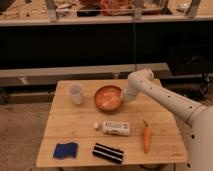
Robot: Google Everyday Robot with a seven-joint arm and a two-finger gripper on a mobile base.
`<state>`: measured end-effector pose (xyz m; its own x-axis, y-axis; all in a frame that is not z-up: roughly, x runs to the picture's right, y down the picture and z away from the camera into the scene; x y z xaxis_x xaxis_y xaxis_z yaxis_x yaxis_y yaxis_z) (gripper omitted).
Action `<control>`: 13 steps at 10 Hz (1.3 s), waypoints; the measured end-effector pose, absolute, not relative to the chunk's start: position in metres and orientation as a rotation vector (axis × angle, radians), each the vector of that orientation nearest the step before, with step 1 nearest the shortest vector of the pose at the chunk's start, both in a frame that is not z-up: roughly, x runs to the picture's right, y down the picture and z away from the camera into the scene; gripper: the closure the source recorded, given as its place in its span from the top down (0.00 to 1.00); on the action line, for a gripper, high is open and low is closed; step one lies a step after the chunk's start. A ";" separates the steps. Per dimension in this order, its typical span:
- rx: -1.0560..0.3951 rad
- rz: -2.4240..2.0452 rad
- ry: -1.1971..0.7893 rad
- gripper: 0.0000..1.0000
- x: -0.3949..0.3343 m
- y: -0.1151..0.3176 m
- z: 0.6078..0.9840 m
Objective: Pick up the ceramic bowl
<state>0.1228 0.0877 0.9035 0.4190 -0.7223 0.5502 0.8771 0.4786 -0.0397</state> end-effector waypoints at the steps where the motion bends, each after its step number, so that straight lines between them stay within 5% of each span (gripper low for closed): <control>1: -0.343 -1.034 -0.505 0.00 0.124 0.089 0.902; 13: -0.293 -1.108 -0.532 0.00 0.124 0.066 0.860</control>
